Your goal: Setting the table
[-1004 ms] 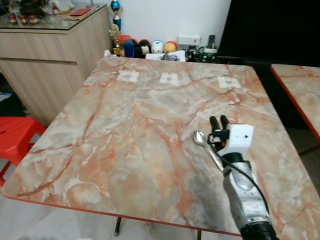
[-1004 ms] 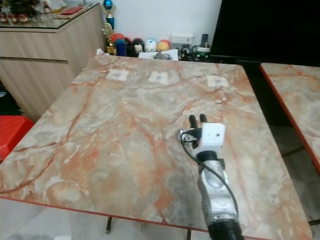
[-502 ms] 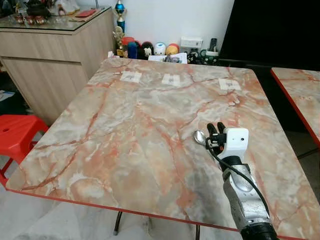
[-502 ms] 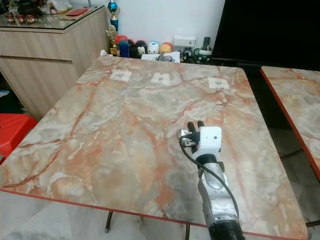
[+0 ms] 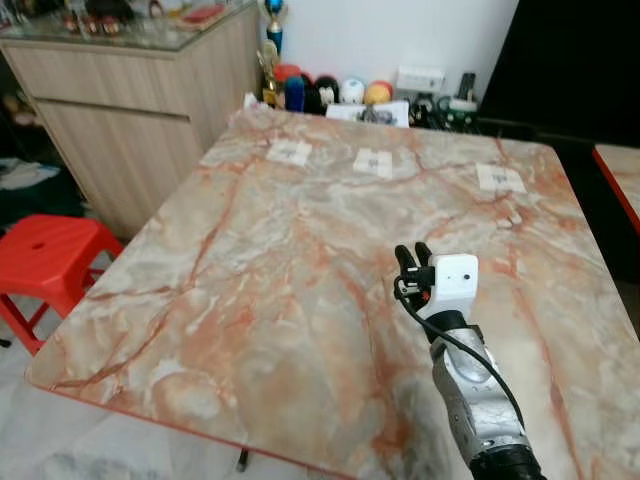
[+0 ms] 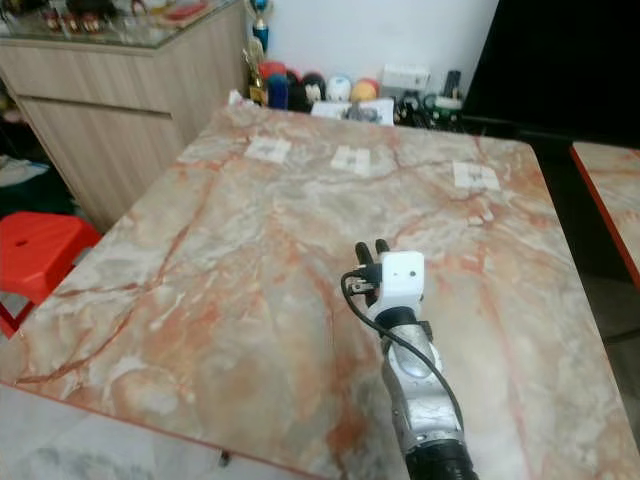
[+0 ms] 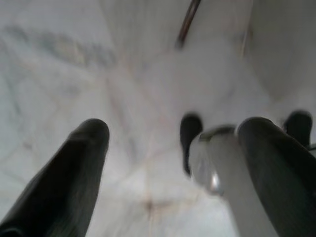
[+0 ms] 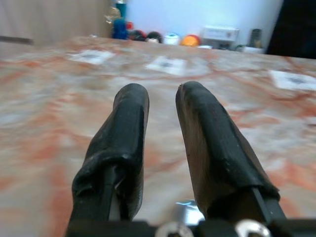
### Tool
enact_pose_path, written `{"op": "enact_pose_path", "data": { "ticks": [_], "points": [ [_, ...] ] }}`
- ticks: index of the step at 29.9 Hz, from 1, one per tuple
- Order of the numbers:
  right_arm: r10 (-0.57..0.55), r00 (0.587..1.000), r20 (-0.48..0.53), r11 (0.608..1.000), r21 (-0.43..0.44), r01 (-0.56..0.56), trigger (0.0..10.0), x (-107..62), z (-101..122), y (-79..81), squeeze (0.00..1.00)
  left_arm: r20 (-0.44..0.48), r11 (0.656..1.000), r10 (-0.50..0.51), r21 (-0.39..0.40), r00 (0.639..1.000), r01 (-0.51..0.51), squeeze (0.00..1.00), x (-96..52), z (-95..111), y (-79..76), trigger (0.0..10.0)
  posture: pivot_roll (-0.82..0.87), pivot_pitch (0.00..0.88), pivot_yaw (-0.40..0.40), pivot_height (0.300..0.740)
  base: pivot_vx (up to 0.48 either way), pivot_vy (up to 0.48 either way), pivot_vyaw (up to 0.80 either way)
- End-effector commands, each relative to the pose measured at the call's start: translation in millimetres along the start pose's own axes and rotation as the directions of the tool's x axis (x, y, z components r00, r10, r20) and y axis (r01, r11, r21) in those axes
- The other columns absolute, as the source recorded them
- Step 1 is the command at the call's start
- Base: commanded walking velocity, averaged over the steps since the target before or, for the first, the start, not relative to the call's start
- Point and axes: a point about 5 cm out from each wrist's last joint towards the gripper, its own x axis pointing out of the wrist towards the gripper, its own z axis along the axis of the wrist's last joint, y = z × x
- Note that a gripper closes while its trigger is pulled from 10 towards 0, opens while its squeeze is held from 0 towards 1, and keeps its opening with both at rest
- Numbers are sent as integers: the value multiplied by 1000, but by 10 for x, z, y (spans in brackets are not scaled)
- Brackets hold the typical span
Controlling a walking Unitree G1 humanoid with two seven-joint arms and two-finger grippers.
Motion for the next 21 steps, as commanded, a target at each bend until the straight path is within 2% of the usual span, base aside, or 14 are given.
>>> {"op": "enact_pose_path", "data": {
  "ticks": [1, 7, 11, 13, 14, 15, 18, 21],
  "points": [
    [-34, 999, 2, 999, 9, 34, 10000, -21, -1, -58, 0, -45, 1000, -6, 6, 999, 7, 0, -29, -130, -27, 10000, 17, 93, -29, 740, 0, 0, 0],
    [-72, 997, -15, 997, 6, 72, 10000, -120, -25, -87, 0, -45, 1000, -4, 11, 999, 5, 0, -29, -131, -23, 10000, 18, 89, -29, 740, 0, 0, 0],
    [-115, 986, -118, 993, -4, 115, 10000, -239, -89, -121, 0, -47, 1000, -6, 15, 999, 7, 0, -31, -135, -23, 10000, 12, 84, -29, 740, 0, 0, 0],
    [-120, 983, -138, 993, 0, 121, 10000, -278, -76, -144, 0, -48, 1000, -7, 17, 999, 8, 0, -31, -137, -21, 10000, 11, 83, -29, 740, 0, 0, 0],
    [-121, 978, -171, 993, -20, 120, 10000, -314, -69, -168, 24, -49, 1000, -7, 18, 999, 8, 0, -32, -140, -18, 10000, 5, 80, -28, 740, 0, 0, 0],
    [-109, 975, -192, 994, -21, 107, 10000, -333, -74, -176, 1000, -51, 1000, -9, 22, 999, 10, 0, -33, -142, -17, 10000, -2, 79, -27, 740, 0, 0, 0],
    [-40, 964, -264, 999, -13, 38, 10000, -388, -144, -160, 1000, -55, 999, -14, 29, 998, 15, 0, -34, -150, -20, 10000, -6, 74, -27, 740, 0, 0, 0],
    [-53, 946, -320, 999, -7, 53, 10000, -407, -217, -210, 1000, -56, 999, -17, 32, 998, 19, 0, -35, -153, -22, 10000, -1, 72, -26, 740, 0, 0, 0]
  ]
}}
